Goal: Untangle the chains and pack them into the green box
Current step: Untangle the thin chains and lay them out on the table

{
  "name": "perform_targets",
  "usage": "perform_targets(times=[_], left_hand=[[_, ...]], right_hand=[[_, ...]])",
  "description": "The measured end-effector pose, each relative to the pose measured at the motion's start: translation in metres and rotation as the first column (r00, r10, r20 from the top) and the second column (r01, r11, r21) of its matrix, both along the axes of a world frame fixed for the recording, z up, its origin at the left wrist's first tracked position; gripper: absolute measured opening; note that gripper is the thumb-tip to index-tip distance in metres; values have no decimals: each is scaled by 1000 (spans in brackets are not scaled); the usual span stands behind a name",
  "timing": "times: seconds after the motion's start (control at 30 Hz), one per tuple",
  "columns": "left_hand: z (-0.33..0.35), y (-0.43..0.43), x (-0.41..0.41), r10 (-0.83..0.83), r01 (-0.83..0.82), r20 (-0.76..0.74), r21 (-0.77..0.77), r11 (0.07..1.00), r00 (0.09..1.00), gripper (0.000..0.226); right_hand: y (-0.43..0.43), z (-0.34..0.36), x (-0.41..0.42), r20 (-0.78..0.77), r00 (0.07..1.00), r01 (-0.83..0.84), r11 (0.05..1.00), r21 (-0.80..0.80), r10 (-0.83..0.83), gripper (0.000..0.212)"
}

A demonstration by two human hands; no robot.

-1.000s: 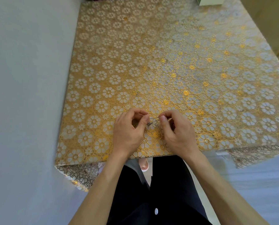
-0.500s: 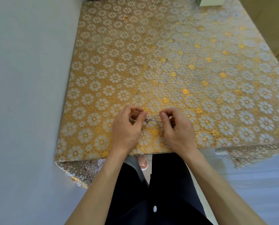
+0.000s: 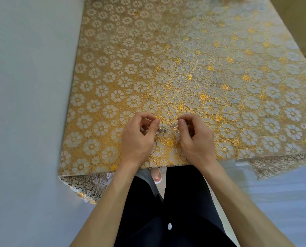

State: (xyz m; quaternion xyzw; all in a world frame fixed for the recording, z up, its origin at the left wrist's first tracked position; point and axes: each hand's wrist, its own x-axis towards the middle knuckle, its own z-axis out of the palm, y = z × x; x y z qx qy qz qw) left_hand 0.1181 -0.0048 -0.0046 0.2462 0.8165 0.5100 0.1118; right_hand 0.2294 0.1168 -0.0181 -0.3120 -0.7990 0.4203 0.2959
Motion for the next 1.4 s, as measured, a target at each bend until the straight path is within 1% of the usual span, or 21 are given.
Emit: perform_targets(times=[0.13,0.23,0.33,0.47,0.53,0.6,0.67,0.77,0.87,0.93,1.0,1.13,1.4], left_hand=[[2,0,1,-2,2,-10,9,1000,1000,7],[1,-1,-1,-54,53,-33,-14,998,998,7],[2,1,-3,-101,97,-74,-57,994,992,5],[8,2,-4,-105,102,-66,-57,993,992,4],[9,-1,-6,-119,112,-83,-82,990,989,3],[8,-4,-8,-131,116,-120,-123,986,984,4],[7,-6,-10,-150,116,-197,-174,978,969,7],[4,-10,-12,-196,128,-314,-224,966,929,11],[0,-13,-10,-193,117,-364,-222,968,911,8],[-3,-15,-7,-186,108,-386,-216,970,904,9],[-6,-16,-5,-204,118,-410,-226,967,889,15],[-9,-15,-5,-229,126,-442,-250,960,867,20],[-12,-14,-8,-230,124,-479,-241,962,847,18]], right_hand=[[1,1,1,-21,999,37,999,-11,-38,7],[2,2,3,-19,998,53,999,2,-53,6],[4,5,3,3,997,71,997,19,-71,7],[7,9,1,42,996,76,996,36,-77,7],[7,8,1,74,995,69,995,75,-74,7],[5,5,0,98,992,70,988,138,-84,6],[3,2,-1,96,991,78,982,172,-96,6],[2,-1,-3,84,991,89,985,145,-102,13],[2,-2,0,33,994,100,985,143,-106,18],[0,-2,2,22,997,64,979,194,-69,18],[-1,-2,3,32,999,4,967,255,-13,16],[-5,-3,1,90,995,-80,915,395,48,15],[-6,-8,-7,133,989,-122,902,414,72,12]])
